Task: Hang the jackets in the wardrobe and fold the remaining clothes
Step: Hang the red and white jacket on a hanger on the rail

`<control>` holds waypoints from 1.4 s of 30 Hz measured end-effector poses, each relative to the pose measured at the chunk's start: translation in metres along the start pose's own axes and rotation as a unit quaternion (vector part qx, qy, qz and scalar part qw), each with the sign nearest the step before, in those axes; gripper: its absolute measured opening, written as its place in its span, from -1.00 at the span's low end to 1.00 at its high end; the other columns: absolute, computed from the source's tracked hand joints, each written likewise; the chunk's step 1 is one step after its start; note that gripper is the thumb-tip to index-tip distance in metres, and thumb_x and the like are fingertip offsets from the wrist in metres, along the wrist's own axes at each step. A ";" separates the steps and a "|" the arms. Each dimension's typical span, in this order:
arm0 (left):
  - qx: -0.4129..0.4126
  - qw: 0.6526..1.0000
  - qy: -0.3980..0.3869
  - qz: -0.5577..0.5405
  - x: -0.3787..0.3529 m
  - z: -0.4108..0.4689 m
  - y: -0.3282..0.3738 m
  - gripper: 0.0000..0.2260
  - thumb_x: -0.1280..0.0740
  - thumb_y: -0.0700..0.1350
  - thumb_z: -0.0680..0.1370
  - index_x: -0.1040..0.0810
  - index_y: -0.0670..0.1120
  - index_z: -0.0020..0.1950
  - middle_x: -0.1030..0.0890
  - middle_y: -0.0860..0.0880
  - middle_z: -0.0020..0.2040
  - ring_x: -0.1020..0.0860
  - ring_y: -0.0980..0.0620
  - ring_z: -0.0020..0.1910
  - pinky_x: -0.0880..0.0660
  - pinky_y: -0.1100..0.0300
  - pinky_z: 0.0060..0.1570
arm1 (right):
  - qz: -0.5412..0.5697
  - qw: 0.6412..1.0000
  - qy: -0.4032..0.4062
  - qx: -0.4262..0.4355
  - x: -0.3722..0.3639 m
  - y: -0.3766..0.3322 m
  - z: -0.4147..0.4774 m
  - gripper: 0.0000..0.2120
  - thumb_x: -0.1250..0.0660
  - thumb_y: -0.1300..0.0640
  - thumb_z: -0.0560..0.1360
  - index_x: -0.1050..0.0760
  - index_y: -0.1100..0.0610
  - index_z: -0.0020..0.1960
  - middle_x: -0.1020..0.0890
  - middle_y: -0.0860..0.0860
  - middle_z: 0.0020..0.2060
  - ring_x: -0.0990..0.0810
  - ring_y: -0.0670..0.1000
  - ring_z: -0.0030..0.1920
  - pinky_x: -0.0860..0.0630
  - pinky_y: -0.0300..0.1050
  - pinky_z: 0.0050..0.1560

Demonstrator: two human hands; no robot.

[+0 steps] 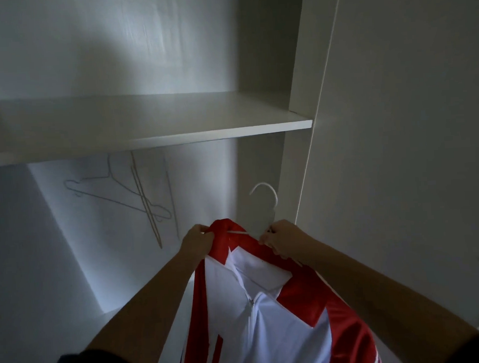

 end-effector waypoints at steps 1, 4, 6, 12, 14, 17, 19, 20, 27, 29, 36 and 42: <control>-0.007 1.000 0.003 0.006 -0.004 0.010 0.004 -0.71 -0.20 -0.21 0.57 -0.45 -0.19 0.29 -0.54 -0.18 0.20 -0.52 -0.14 0.16 -0.47 -0.03 0.22 | 0.007 1.000 0.001 -0.005 0.001 0.001 0.015 -0.83 -0.28 0.25 0.51 -0.46 0.20 -0.26 -0.42 0.04 -0.48 -0.37 -0.03 -0.51 -0.32 -0.27 -0.53; -0.032 0.999 0.029 0.008 -0.011 0.041 0.017 -0.72 -0.18 -0.25 0.56 -0.50 -0.19 0.25 -0.57 -0.17 0.15 -0.54 -0.14 0.12 -0.49 -0.06 0.19 | 0.030 1.000 -0.005 0.004 -0.001 -0.002 0.057 -0.85 -0.27 0.27 0.51 -0.48 0.23 -0.24 -0.43 0.06 -0.48 -0.38 -0.04 -0.55 -0.31 -0.28 -0.56; -0.036 0.997 0.061 0.003 -0.010 0.065 0.019 -0.76 -0.19 -0.25 0.56 -0.54 -0.18 0.19 -0.59 -0.16 0.10 -0.56 -0.13 0.08 -0.50 -0.05 0.17 | 0.060 0.998 -0.009 0.011 -0.005 0.000 0.087 -0.82 -0.24 0.26 0.54 -0.51 0.24 -0.22 -0.46 0.08 -0.48 -0.36 -0.06 -0.62 -0.26 -0.30 -0.59; -0.021 0.975 0.134 -0.174 -0.002 0.130 0.002 -0.81 -0.22 -0.25 0.57 -0.55 -0.18 0.15 -0.60 -0.15 -0.02 -0.59 -0.15 -0.02 -0.55 -0.09 0.09 | 0.091 0.994 0.013 0.064 -0.008 -0.011 0.165 -0.74 -0.25 0.18 0.58 -0.54 0.18 -0.27 -0.57 0.02 -0.50 -0.40 -0.10 -0.64 -0.25 -0.33 -0.63; -0.018 0.960 0.147 -0.237 0.001 0.149 -0.002 -0.82 -0.23 -0.24 0.58 -0.54 -0.17 0.14 -0.60 -0.14 -0.01 -0.59 -0.13 -0.01 -0.56 -0.08 0.09 | 0.096 0.991 0.035 0.086 -0.003 -0.021 0.185 -0.74 -0.28 0.17 0.56 -0.56 0.18 -0.28 -0.60 0.01 -0.51 -0.43 -0.11 -0.63 -0.27 -0.34 -0.62; -0.032 0.947 0.181 -0.262 0.009 0.176 -0.002 -0.81 -0.23 -0.21 0.59 -0.53 -0.20 0.17 -0.59 -0.14 -0.02 -0.59 -0.14 0.02 -0.55 -0.11 0.11 | 0.096 0.986 0.069 0.118 0.009 -0.034 0.212 -0.72 -0.29 0.15 0.55 -0.57 0.16 -0.32 -0.61 0.00 -0.52 -0.45 -0.12 -0.64 -0.27 -0.39 -0.61; -0.041 0.944 0.193 -0.266 0.015 0.196 -0.001 -0.82 -0.23 -0.18 0.60 -0.54 -0.19 0.15 -0.60 -0.14 -0.02 -0.59 -0.14 0.01 -0.55 -0.11 0.11 | 0.094 0.983 0.088 0.131 0.015 -0.042 0.231 -0.71 -0.29 0.14 0.56 -0.57 0.17 -0.31 -0.61 -0.01 -0.53 -0.43 -0.14 -0.65 -0.27 -0.41 -0.61; -0.047 0.942 0.195 -0.270 0.019 0.206 0.001 -0.84 -0.24 -0.17 0.60 -0.54 -0.17 0.12 -0.61 -0.15 -0.01 -0.59 -0.14 0.01 -0.55 -0.11 0.11 | 0.088 0.982 0.094 0.136 0.018 -0.047 0.240 -0.71 -0.28 0.12 0.57 -0.57 0.18 -0.29 -0.61 -0.02 -0.53 -0.42 -0.14 -0.64 -0.27 -0.41 -0.61; -0.088 0.925 0.205 -0.309 0.046 0.254 0.033 -0.81 -0.26 -0.26 0.58 -0.53 -0.24 0.17 -0.59 -0.19 0.01 -0.59 -0.13 -0.04 -0.57 -0.04 0.04 | 0.080 0.970 0.167 0.155 0.044 -0.090 0.294 -0.71 -0.32 0.12 0.55 -0.58 0.17 -0.32 -0.60 0.00 -0.53 -0.39 -0.15 -0.68 -0.29 -0.36 -0.62; -0.100 0.924 0.211 -0.303 0.051 0.262 0.042 -0.83 -0.27 -0.29 0.56 -0.54 -0.25 0.13 -0.59 -0.18 -0.06 -0.59 -0.10 -0.13 -0.58 0.02 -0.07 | 0.083 0.969 0.173 0.157 0.043 -0.100 0.308 -0.71 -0.32 0.13 0.55 -0.57 0.16 -0.33 -0.60 0.02 -0.51 -0.38 -0.16 -0.69 -0.31 -0.36 -0.62; -0.095 0.926 0.255 -0.262 0.064 0.291 0.051 -0.83 -0.29 -0.30 0.52 -0.59 -0.20 0.07 -0.60 -0.11 -0.17 -0.58 -0.04 -0.24 -0.60 -0.03 -0.01 | 0.075 0.969 0.185 0.143 0.037 -0.115 0.346 -0.74 -0.33 0.11 0.55 -0.58 0.14 -0.30 -0.59 0.00 -0.48 -0.39 -0.22 -0.69 -0.40 -0.34 -0.47; -0.058 0.931 0.275 -0.234 0.056 0.299 0.026 -0.82 -0.31 -0.27 0.53 -0.59 -0.21 0.11 -0.59 -0.09 -0.19 -0.59 -0.09 -0.20 -0.60 -0.05 -0.01 | 0.059 0.976 0.167 0.125 0.028 -0.100 0.364 -0.79 -0.32 0.10 0.55 -0.62 0.17 -0.19 -0.56 -0.02 -0.51 -0.39 -0.25 -0.68 -0.34 -0.37 -0.49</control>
Point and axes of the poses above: each hand's wrist, its own z-axis towards the middle knuckle, its own x-axis out of the back of the hand, y = z × x, the point moved 10 cm from there along z, towards the middle knuckle
